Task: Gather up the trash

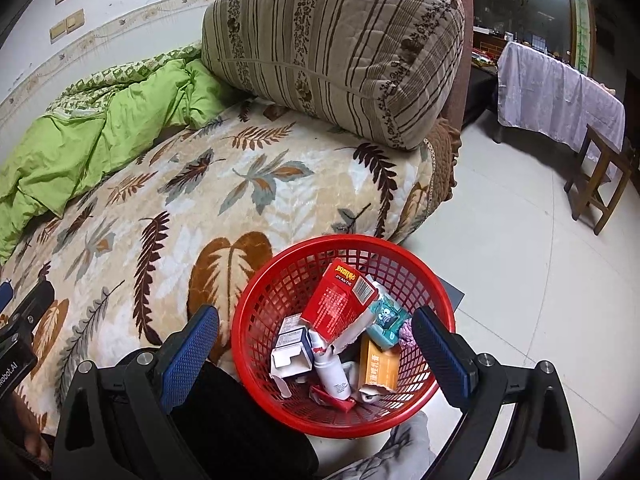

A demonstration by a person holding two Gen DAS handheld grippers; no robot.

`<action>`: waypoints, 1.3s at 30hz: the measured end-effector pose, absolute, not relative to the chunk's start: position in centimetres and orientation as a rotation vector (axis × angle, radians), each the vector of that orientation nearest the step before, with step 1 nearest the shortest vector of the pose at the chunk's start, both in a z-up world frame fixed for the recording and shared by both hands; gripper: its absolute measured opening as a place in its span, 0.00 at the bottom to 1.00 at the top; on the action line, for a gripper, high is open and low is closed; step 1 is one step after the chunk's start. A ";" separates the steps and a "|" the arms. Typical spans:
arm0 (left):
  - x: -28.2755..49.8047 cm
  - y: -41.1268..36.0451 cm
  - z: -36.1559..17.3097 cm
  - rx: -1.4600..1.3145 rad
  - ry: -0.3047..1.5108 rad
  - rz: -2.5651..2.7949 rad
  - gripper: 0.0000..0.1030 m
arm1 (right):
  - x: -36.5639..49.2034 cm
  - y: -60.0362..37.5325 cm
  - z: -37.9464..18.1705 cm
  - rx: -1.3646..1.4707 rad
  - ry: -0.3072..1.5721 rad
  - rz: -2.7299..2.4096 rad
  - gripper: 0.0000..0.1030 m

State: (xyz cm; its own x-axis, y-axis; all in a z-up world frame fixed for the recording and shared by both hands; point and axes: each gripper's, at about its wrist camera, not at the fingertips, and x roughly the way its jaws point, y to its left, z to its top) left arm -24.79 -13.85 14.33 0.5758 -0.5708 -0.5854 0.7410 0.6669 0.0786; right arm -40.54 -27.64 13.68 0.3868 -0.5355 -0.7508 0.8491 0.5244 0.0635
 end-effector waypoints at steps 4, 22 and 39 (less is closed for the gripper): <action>-24.7 -13.8 14.2 0.331 0.560 -0.779 1.00 | -40.5 -27.6 13.6 0.484 0.748 -0.923 0.95; -24.8 -13.7 14.1 0.333 0.561 -0.781 1.00 | -40.2 -27.4 13.5 0.480 0.758 -0.915 0.95; -24.7 -13.6 14.1 0.330 0.559 -0.784 1.00 | -40.1 -27.2 13.4 0.479 0.762 -0.913 0.95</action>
